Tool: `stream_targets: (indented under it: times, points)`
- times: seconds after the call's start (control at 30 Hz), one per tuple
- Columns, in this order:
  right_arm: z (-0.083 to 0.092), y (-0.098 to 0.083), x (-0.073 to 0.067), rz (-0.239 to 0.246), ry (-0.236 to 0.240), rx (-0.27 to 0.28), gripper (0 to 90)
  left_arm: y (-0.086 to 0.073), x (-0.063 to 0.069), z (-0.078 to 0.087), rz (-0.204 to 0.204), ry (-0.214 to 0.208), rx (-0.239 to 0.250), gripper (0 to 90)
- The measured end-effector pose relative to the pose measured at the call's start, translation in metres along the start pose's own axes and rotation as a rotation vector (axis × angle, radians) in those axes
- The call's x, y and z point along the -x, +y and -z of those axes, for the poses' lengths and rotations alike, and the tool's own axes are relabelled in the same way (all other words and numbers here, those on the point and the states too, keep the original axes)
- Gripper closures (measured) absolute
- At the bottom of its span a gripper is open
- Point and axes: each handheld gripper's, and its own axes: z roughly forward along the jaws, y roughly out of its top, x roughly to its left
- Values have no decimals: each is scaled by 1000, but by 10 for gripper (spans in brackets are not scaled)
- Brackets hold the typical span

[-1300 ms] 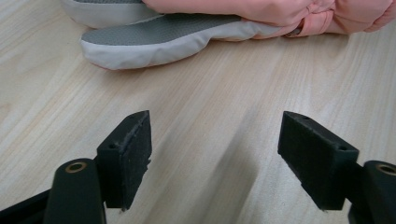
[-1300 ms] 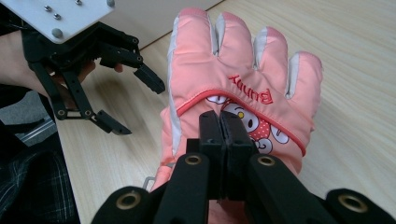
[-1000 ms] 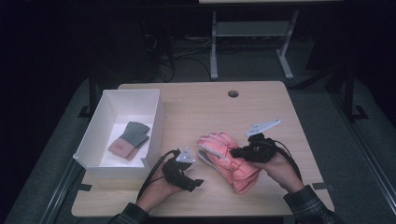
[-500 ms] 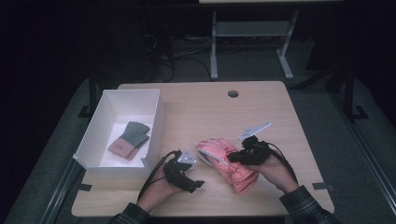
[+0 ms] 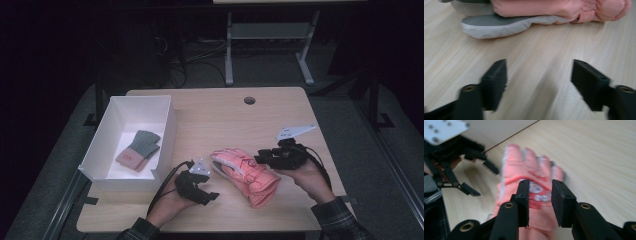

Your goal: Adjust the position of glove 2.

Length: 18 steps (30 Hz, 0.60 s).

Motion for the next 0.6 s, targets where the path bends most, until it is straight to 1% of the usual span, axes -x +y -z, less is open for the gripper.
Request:
stream_targets:
  times: [0.03,0.07,0.1,0.13,0.17,0.2,0.27,0.3,0.33,0.37,0.4,0.43,0.47,0.5,0.53,0.6]
  points:
    - [4,-1,4,-9,-15,8,745,0,1,0,1,-6,5,426]
    - [8,-2,8,-16,-31,15,791,0,1,1,-3,-13,2,489]
    - [12,-4,12,-16,-35,18,827,1,1,1,-1,-8,0,551]
    - [15,-6,17,-9,-48,18,859,1,1,1,-8,-14,-16,611]
    - [17,-9,19,-19,-65,7,890,2,2,1,-4,-21,-17,676]
    - [19,-12,23,-9,-77,-1,899,3,3,1,2,-22,-7,731]
    - [21,-23,30,-18,-99,-18,900,5,3,3,-5,-38,-7,879]
    - [21,-26,31,-19,-108,-25,900,6,3,3,-5,-34,0,896]
    - [22,-32,33,-26,-117,-35,900,7,3,2,4,-35,5,897]
    - [22,-35,34,-31,-121,-41,900,8,4,2,12,-35,4,897]
    - [22,-41,36,-30,-126,-52,900,9,3,1,10,-33,1,897]
    - [22,-46,36,-24,-135,-63,900,10,3,1,8,-35,-5,897]
    - [21,-50,37,-19,-143,-79,900,11,3,-1,8,-37,2,897]
    - [20,-54,37,-24,-145,-94,900,13,3,-1,0,-39,-3,897]
    - [18,-58,38,-17,-147,-106,900,14,4,-3,-5,-37,0,897]
    - [14,-65,38,-1,-143,-130,900,18,6,-6,3,-42,5,897]
